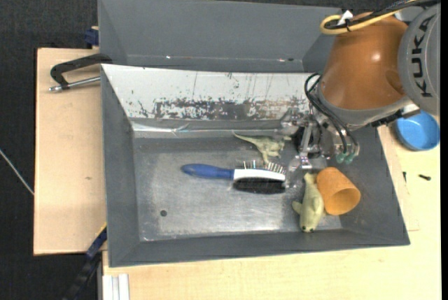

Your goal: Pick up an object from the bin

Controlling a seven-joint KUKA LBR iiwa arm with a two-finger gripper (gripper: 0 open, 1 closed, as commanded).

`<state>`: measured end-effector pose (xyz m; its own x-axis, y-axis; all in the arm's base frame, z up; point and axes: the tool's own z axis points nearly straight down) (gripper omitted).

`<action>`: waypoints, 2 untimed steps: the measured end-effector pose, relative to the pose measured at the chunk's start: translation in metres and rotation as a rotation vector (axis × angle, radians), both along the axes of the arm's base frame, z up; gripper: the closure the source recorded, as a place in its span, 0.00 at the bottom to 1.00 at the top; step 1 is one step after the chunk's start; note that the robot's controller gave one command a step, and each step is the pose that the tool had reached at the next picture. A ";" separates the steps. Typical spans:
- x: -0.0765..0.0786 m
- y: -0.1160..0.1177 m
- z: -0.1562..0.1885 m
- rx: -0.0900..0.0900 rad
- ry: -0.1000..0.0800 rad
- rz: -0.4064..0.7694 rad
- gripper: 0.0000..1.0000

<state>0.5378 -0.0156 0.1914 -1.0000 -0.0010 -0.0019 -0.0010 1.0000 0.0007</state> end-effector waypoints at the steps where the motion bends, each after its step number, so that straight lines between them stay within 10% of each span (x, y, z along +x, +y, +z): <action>1: -0.002 0.013 -0.106 0.002 0.009 -0.152 0.00; 2: 0.000 0.011 -0.102 0.001 0.000 -0.152 1.00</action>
Offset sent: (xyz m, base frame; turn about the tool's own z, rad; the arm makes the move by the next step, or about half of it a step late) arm -0.0011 0.0103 -0.1031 0.1538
